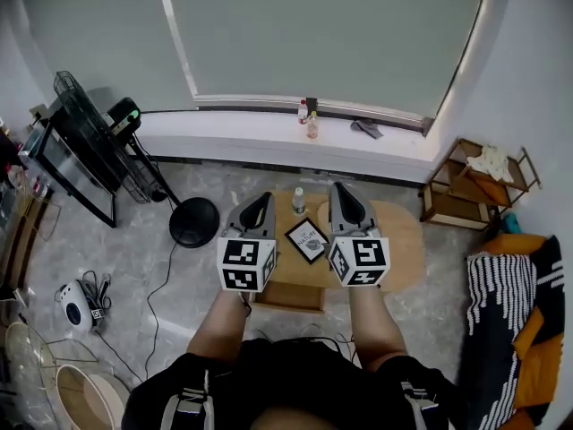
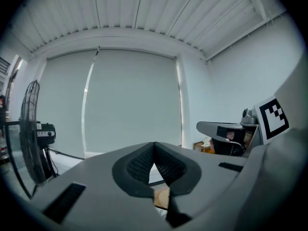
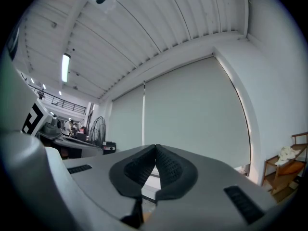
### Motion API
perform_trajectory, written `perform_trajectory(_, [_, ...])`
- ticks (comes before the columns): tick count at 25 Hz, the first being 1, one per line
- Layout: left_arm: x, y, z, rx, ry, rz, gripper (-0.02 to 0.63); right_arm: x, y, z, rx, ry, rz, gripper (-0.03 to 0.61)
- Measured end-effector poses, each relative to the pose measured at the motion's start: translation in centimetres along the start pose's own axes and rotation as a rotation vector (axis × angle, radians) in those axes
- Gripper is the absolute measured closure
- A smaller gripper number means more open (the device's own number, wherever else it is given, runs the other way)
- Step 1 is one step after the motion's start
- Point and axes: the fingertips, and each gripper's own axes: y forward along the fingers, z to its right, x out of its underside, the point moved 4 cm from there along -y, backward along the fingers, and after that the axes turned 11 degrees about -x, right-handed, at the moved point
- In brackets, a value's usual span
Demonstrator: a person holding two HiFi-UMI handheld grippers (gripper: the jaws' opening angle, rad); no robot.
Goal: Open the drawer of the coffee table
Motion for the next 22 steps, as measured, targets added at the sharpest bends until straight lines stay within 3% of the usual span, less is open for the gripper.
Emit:
perform_trajectory(6, [-1.2, 0.6, -3.4, 0.013, 0.041, 0.019, 0.594, -0.5, 2.8, -2.3, 0.003, 0.003, 0.021, 0.565])
perform_trajectory(22, [-1.3, -0.2, -10.3, -0.028, 0.012, 0.054, 0.594, 0.2, 6.2, -6.3, 0.003, -0.01, 0.031, 0.565])
